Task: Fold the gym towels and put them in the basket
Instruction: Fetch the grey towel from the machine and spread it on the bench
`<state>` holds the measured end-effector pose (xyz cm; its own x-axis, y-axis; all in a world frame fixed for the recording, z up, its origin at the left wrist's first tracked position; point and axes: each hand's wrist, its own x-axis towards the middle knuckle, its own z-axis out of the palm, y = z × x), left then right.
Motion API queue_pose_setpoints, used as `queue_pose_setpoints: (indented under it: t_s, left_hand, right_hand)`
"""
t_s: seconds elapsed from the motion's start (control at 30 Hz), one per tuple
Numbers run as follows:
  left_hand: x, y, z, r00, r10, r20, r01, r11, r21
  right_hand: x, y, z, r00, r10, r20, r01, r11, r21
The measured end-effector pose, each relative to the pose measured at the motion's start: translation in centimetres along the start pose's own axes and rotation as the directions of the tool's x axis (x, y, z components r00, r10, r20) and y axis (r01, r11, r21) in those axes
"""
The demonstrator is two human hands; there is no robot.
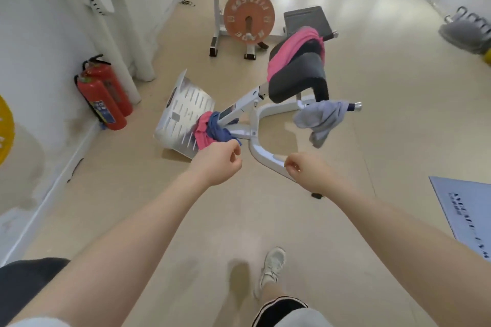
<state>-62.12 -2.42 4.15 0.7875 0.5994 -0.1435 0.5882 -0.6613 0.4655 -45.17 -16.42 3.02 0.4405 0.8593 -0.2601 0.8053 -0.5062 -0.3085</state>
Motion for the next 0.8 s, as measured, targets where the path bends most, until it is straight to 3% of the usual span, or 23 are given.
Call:
queue_pose_setpoints:
  t_s: [0.33,0.57,0.67,0.8]
  left_hand:
    - [23.5,8.7,2.7,0.993,0.043,0.114,-0.035,0.997,-0.07]
    - [38.3,10.8,5.4,0.955,0.174,0.242,-0.174,0.985,-0.022]
    - [45.6,11.2,7.0,0.913,0.234,0.334,-0.264,0.963,0.047]
    - [54.7,11.1,9.7,0.881,0.303,0.364,-0.417,0.861,0.291]
  right_hand:
    - [15.9,14.5,-8.7,0.989,0.146,-0.008,-0.144,0.982,0.121]
    - [26.0,22.7,-9.9,0.943,0.332,0.005,-0.331,0.938,0.098]
    - [30.8,26.2,-9.9,0.904,0.427,0.015,-0.426,0.899,0.103]
    - [36.8,30.7,-8.6,0.828,0.561,0.023,-0.56,0.828,-0.038]
